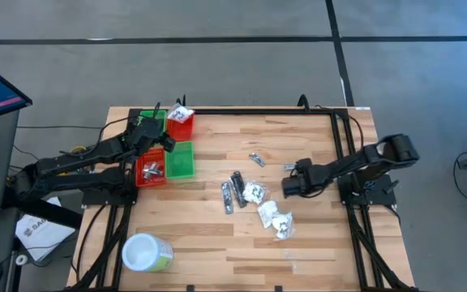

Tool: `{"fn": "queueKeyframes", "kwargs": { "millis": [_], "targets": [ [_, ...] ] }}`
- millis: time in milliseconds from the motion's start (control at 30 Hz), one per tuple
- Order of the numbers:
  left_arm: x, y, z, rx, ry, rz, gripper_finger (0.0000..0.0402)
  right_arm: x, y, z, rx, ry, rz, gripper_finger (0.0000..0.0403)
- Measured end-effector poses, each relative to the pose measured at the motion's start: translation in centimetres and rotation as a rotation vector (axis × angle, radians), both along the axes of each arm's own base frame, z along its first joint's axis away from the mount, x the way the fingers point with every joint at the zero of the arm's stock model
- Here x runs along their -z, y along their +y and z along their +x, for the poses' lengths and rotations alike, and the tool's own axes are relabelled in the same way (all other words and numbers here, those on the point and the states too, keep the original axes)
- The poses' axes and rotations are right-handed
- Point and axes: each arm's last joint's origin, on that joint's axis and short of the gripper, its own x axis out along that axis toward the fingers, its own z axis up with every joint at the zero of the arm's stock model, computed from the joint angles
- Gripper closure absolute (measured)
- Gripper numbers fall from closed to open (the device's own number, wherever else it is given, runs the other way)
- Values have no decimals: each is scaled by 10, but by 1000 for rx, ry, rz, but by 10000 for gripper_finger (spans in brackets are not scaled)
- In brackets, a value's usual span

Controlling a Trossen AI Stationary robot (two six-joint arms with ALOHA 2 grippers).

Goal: Pick & Place Travel size toiletries
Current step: Put the gray deodorant into the top green bin

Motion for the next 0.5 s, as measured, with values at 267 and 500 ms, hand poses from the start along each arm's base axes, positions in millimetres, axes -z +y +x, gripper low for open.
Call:
{"fn": "queueKeyframes", "kwargs": {
  "millis": [267,500],
  "targets": [
    [0,0,0,0,-4,2,156,5,2,3,-31,56,-20,143],
    [-1,0,0,0,-6,3,156,5,2,3,-32,50,-11,149]
  ]
}}
